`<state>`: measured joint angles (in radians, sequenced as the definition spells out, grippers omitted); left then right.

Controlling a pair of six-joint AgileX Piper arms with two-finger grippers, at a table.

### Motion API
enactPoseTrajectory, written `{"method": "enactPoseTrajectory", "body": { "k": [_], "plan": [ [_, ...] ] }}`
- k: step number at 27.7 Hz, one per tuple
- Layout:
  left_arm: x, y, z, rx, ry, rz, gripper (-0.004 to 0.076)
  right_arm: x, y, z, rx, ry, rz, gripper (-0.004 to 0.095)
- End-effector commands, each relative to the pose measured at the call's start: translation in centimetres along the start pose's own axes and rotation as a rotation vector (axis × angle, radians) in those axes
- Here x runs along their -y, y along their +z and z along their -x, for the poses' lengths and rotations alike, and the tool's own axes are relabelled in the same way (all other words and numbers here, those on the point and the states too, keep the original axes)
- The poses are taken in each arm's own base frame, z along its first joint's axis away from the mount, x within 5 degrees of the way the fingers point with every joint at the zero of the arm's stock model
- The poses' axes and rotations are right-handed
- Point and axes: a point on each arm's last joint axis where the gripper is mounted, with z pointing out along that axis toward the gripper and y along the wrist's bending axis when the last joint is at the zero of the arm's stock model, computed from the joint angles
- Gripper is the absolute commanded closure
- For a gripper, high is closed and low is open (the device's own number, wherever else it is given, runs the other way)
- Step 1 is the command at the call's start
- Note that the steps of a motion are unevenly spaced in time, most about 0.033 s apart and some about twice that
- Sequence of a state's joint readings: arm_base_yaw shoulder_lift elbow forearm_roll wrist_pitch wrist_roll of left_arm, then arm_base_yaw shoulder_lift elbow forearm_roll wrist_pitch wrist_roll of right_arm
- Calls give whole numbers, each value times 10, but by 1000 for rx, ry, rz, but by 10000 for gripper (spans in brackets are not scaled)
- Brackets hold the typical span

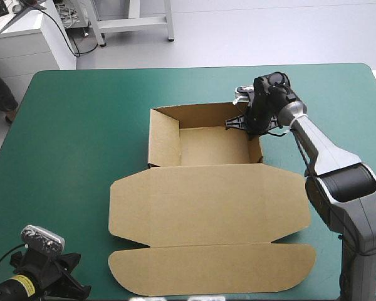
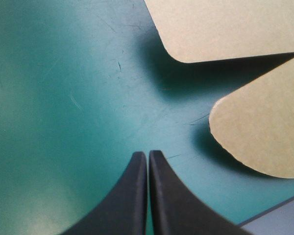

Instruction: Fold the box

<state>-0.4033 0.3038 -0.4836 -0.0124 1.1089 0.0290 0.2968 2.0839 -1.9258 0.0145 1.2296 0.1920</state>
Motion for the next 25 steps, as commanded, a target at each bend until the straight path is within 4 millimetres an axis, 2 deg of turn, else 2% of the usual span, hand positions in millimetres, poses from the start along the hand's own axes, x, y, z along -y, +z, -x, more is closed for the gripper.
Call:
{"method": "enactPoseTrajectory", "body": {
  "k": [1,5,11,15,18,21,25],
  "plan": [
    [0,-5,10,62,-11,-3,732,0,-36,-1,64,-14,20,912],
    [0,-5,10,62,-16,-3,732,16,-62,-2,135,-51,-69,912],
    [0,-5,10,62,-16,-3,732,67,-105,-6,223,18,-124,912],
    [0,-5,10,62,-16,-3,732,119,-131,-13,266,91,-187,912],
    [0,-5,10,62,-16,-3,732,158,-141,-22,274,152,-230,912],
    [0,-5,10,62,-16,-3,732,202,-145,-35,266,269,-255,912],
    [0,-5,10,62,-16,-3,732,249,-150,-53,273,419,-233,912]
  ]
}}
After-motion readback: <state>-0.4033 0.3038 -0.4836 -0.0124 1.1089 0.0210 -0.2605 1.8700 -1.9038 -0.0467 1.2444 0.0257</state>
